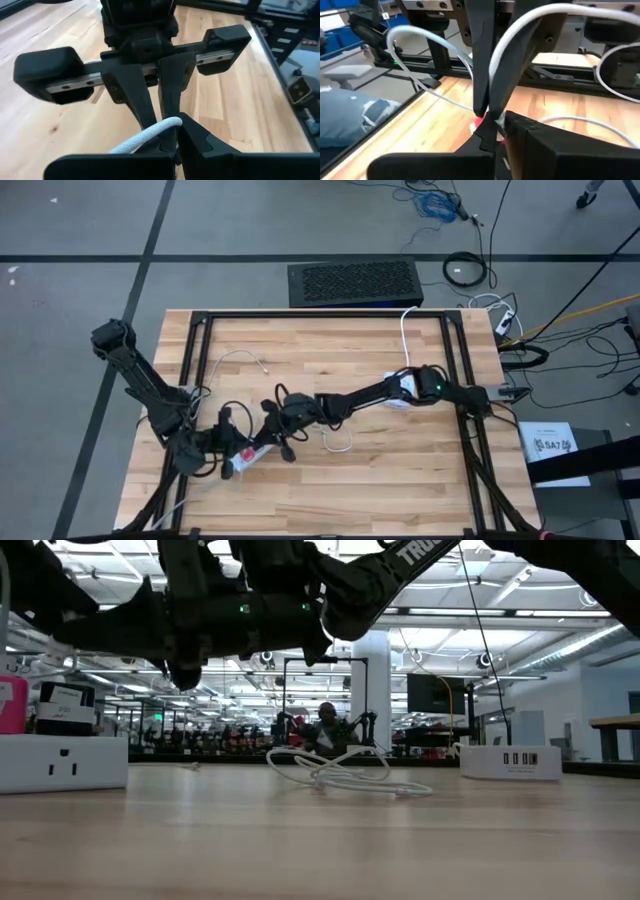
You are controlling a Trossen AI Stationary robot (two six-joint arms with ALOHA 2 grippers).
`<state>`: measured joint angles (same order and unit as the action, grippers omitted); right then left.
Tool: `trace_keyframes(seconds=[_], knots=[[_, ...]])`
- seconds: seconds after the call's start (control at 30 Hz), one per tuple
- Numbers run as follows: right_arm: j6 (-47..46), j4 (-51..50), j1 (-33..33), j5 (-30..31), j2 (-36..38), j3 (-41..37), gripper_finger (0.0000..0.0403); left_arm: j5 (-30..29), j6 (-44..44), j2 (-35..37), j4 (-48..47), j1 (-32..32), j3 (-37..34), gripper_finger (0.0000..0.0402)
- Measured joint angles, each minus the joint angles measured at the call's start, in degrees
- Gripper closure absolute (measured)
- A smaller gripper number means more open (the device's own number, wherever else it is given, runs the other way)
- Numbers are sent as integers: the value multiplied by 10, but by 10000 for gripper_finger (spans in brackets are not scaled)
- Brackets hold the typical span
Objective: Insert USB
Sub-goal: Insert the top right white cable charger into the black adapter charger
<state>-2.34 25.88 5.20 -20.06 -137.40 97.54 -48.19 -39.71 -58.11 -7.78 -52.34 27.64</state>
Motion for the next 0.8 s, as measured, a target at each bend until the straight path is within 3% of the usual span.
trace_keyframes(seconds=[0.23, 0.8], knots=[[18, -23, -11, 1, -1, 0, 403, -18, -35, -1, -40, -4, 0, 396], [77, -66, -14, -28, 0, 0, 402, -12, -65, -34, -20, -5, 1, 396]])
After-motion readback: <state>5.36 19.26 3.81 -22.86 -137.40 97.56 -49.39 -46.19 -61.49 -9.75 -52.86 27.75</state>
